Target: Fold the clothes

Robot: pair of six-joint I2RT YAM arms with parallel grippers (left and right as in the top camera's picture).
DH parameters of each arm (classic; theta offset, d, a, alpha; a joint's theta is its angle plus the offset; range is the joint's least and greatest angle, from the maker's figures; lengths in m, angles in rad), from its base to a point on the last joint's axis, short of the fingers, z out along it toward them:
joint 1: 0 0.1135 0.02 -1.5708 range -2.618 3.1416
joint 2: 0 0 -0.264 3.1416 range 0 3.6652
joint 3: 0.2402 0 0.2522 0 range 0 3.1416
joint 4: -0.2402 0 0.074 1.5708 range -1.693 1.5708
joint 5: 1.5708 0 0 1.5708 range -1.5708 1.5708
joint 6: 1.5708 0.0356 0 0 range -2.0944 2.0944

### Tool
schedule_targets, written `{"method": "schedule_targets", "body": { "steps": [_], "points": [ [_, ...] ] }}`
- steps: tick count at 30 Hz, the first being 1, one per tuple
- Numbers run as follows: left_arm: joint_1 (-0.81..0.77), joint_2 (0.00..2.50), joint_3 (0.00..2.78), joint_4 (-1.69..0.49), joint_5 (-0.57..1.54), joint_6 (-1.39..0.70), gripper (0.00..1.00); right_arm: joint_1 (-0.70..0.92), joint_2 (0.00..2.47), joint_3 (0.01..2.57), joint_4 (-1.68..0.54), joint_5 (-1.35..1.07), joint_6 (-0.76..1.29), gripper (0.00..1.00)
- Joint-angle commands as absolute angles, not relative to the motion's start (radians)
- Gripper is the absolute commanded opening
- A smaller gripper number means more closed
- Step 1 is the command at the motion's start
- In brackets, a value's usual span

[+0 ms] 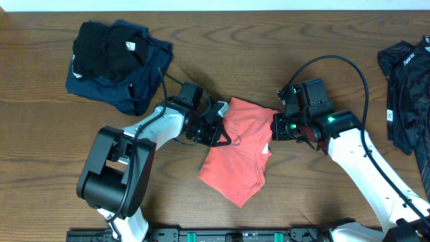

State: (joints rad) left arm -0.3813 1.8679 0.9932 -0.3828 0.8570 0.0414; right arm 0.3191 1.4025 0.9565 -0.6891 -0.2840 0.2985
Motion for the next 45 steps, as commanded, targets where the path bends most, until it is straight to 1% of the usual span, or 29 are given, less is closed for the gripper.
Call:
{"method": "schedule_targets", "body": {
  "steps": [1, 5, 9, 12, 14, 19, 25, 27, 30, 31, 32, 34, 35, 36, 39, 45],
  "points": [
    [-0.377, 1.793, 1.089, -0.383, 0.975, 0.048, 0.06, 0.310, 1.393, 0.967, -0.692, -0.284, 0.279, 0.01],
    [-0.348, 1.722, 1.177, -0.382, 0.976, 0.043, 0.06, 0.284, 1.393, 0.967, -0.693, -0.285, 0.280, 0.01],
    [-0.281, 1.690, 1.308, -0.375, 0.976, 0.044, 0.06, 0.260, 1.393, 0.967, -0.693, -0.285, 0.284, 0.01],
    [-0.206, 1.693, 1.412, -0.358, 0.965, 0.043, 0.06, 0.249, 1.393, 0.967, -0.693, -0.285, 0.284, 0.01],
    [-0.145, 1.693, 1.459, -0.325, 0.920, 0.019, 0.06, 0.249, 1.393, 0.967, -0.693, -0.285, 0.289, 0.01],
    [0.039, 1.706, 1.480, -0.168, 0.795, -0.068, 0.06, 0.249, 1.393, 0.967, -0.696, -0.285, 0.319, 0.01],
    [0.244, 1.840, 1.480, -0.033, 0.667, -0.151, 0.06, 0.249, 1.393, 0.967, -0.717, -0.286, 0.345, 0.01],
    [0.291, 1.914, 1.480, 0.009, 0.657, -0.194, 0.06, 0.249, 1.393, 0.967, -0.733, -0.285, 0.345, 0.01],
    [0.356, 2.037, 1.480, 0.016, 0.657, -0.258, 0.07, 0.249, 1.393, 0.967, -0.752, -0.285, 0.356, 0.01],
    [0.368, 2.065, 1.480, 0.015, 0.658, -0.263, 0.14, 0.249, 1.393, 0.967, -0.753, -0.285, 0.360, 0.01],
    [0.383, 2.097, 1.480, 0.012, 0.663, -0.268, 0.27, 0.249, 1.393, 0.967, -0.754, -0.285, 0.360, 0.01],
    [0.405, 2.125, 1.480, -0.020, 0.666, -0.268, 0.37, 0.249, 1.393, 0.967, -0.754, -0.286, 0.360, 0.01],
    [0.416, 2.127, 1.480, -0.044, 0.666, -0.268, 0.51, 0.249, 1.392, 0.967, -0.756, -0.286, 0.360, 0.01],
    [0.428, 2.120, 1.480, -0.058, 0.671, -0.268, 0.63, 0.249, 1.391, 0.967, -0.759, -0.286, 0.360, 0.01],
    [0.458, 2.070, 1.480, -0.088, 0.704, -0.268, 0.72, 0.249, 1.388, 0.967, -0.763, -0.289, 0.360, 0.01],
    [0.491, 1.866, 1.480, -0.171, 0.743, -0.263, 0.81, 0.249, 1.360, 0.967, -0.764, -0.288, 0.355, 0.01]
  ]
}}
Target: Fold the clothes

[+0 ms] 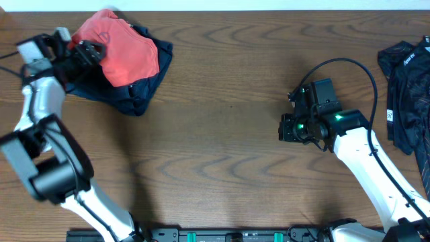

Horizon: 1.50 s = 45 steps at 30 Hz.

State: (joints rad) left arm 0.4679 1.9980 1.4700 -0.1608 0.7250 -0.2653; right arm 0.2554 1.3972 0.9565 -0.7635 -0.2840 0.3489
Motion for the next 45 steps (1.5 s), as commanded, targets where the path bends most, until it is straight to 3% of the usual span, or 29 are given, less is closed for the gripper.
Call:
{"method": "schedule_targets", "body": {
  "steps": [1, 5, 9, 12, 15, 17, 19, 24, 45],
  "points": [
    [0.491, 1.823, 1.480, -0.184, 0.753, -0.262, 0.83, 0.249, 1.350, 0.967, -0.762, -0.288, 0.348, 0.01],
    [0.484, 1.616, 1.480, -0.293, 0.801, -0.223, 0.86, 0.249, 1.281, 0.973, -0.735, -0.288, 0.305, 0.04],
    [0.448, 1.409, 1.480, -0.533, 0.849, -0.099, 0.87, 0.247, 1.175, 1.020, -0.719, -0.249, 0.244, 0.11],
    [0.382, 1.261, 1.480, -0.784, 0.815, 0.060, 0.87, 0.247, 1.083, 1.076, -0.718, -0.186, 0.226, 0.23],
    [0.290, 1.127, 1.480, -1.008, 0.622, 0.135, 0.87, 0.247, 0.995, 1.130, -0.718, -0.182, 0.227, 0.40],
    [0.214, 1.044, 1.480, -1.127, 0.450, 0.138, 0.87, 0.247, 0.947, 1.147, -0.720, -0.184, 0.227, 0.59],
    [0.147, 0.976, 1.477, -1.209, 0.329, 0.136, 0.98, 0.247, 0.895, 1.148, -0.727, -0.183, 0.227, 0.99],
    [0.075, 0.871, 1.475, -1.338, 0.189, 0.119, 0.98, 0.247, 0.820, 1.148, -0.760, -0.183, 0.227, 0.99],
    [0.075, 0.858, 1.475, -1.353, 0.192, 0.119, 0.98, 0.247, 0.812, 1.148, -1.086, -0.183, 0.227, 0.99]
  ]
}}
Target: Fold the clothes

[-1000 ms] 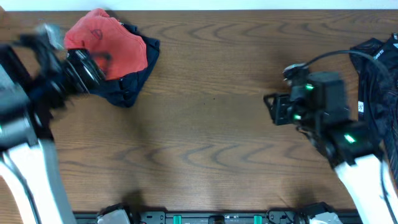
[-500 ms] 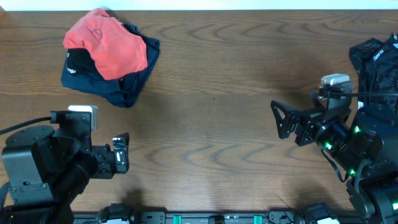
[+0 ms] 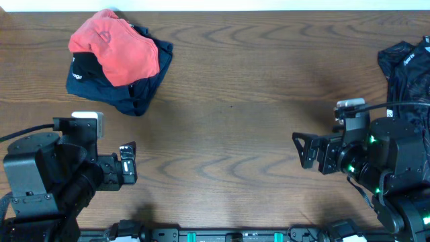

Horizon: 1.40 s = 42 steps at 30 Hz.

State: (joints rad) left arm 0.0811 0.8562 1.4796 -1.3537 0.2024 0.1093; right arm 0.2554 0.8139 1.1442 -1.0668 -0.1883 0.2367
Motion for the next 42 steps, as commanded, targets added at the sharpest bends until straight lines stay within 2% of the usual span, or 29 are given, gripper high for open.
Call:
{"method": "schedule_targets", "body": {
  "steps": [1, 3, 6, 10, 13, 20, 27, 32, 42],
  "points": [
    [0.075, 0.858, 1.475, -1.353, 0.192, 0.119, 0.98, 0.249, 0.810, 1.147, -1.099, -0.173, 0.224, 0.99],
    [0.075, 0.858, 1.475, -1.353, 0.192, 0.119, 0.98, 0.248, 0.790, 1.140, -1.073, -0.093, 0.207, 0.99],
    [0.075, 0.858, 1.475, -1.354, 0.192, 0.119, 0.98, 0.248, 0.707, 1.063, -0.900, -0.023, 0.158, 0.99],
    [0.075, 0.858, 1.475, -1.354, 0.192, 0.119, 0.98, 0.222, 0.515, 0.827, -0.573, -0.023, 0.115, 0.99],
    [0.075, 0.858, 1.475, -1.353, 0.192, 0.119, 0.98, 0.177, 0.368, 0.653, -0.448, -0.021, 0.115, 0.99],
    [0.075, 0.858, 1.475, -1.353, 0.192, 0.119, 0.98, 0.089, 0.115, 0.315, -0.319, -0.017, 0.115, 0.99],
    [0.075, 0.858, 1.475, -1.353, 0.192, 0.120, 0.98, 0.089, 0.006, 0.101, -0.149, -0.015, 0.120, 0.99],
    [0.075, 0.858, 1.475, -1.353, 0.192, 0.119, 0.98, 0.088, 0.005, 0.002, -0.032, -0.019, 0.146, 0.99],
    [0.075, 0.858, 1.475, -1.353, 0.192, 0.119, 0.98, 0.088, 0.007, 0.006, -0.072, -0.019, 0.144, 0.99]
  ]
}}
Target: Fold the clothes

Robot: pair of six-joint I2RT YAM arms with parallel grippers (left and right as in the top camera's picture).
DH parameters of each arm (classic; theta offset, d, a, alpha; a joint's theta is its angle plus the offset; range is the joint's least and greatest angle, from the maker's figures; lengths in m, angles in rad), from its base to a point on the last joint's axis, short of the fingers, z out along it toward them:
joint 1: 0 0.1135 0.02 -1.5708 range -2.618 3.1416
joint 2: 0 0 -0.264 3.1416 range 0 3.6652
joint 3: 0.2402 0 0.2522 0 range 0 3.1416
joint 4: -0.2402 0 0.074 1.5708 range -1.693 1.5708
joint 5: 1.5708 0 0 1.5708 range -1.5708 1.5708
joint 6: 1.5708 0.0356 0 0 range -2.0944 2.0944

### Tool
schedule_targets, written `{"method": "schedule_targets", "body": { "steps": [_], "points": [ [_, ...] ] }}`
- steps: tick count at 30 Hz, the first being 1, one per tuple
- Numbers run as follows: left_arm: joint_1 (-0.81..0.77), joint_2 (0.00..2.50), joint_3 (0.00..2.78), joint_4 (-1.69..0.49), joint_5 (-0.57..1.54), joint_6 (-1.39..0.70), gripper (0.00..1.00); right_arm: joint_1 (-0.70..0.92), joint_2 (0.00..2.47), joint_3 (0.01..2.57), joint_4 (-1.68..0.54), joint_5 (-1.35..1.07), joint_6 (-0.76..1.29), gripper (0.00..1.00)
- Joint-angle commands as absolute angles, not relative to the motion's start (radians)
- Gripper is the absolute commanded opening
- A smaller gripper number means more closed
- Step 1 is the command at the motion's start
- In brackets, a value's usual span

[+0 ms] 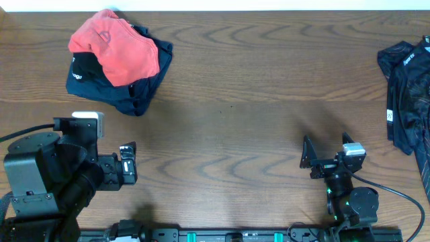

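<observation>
A folded coral shirt [114, 50] lies on top of a stack of folded black and navy clothes [124, 91] at the table's far left. A heap of dark unfolded clothes [406, 94] lies at the right edge. My left gripper [127, 163] hovers near the front left, open and empty, well away from the stack. At the front right, my right gripper [310, 156] sits low by its base, with its fingers apart and nothing between them.
The brown wooden table [235, 114] spans the whole view. The bulky left arm body [47, 178] covers the front left corner. The right arm's base [349, 202] sits at the front edge, with a cable running off to the right.
The right arm has dropped back toward its base at the front edge and looks much smaller in view. The left arm, the stack and the dark heap are unchanged.
First both grippers were at the folded coral shirt in the middle of the table. Then the left gripper held it on the stack at the far left while the right stayed mid-table. Later both arms were drawn back to the front, open. Now the right is lower still.
</observation>
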State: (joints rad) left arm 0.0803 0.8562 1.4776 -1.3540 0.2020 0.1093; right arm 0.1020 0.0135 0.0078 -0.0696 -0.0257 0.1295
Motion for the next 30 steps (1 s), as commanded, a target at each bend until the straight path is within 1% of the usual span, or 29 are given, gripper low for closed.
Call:
{"method": "schedule_targets", "body": {
  "steps": [1, 20, 25, 27, 30],
  "points": [
    [0.075, 0.858, 1.475, -1.353, 0.192, 0.119, 0.98, 0.088, 0.007, 0.006, -0.072, -0.019, 0.144, 0.99],
    [0.072, 0.857, 1.475, -1.354, 0.192, 0.119, 0.98, 0.088, 0.007, 0.006, -0.072, -0.019, 0.144, 0.99],
    [0.072, 0.825, 1.475, -1.349, 0.187, 0.121, 0.98, 0.088, 0.007, 0.006, -0.072, -0.019, 0.144, 0.99],
    [0.072, 0.791, 1.464, -1.302, 0.183, 0.119, 0.98, 0.088, 0.007, 0.006, -0.072, -0.019, 0.144, 0.99],
    [0.072, 0.710, 1.390, -1.164, 0.186, 0.120, 0.98, 0.088, 0.007, 0.006, -0.072, -0.019, 0.144, 0.99]
  ]
}}
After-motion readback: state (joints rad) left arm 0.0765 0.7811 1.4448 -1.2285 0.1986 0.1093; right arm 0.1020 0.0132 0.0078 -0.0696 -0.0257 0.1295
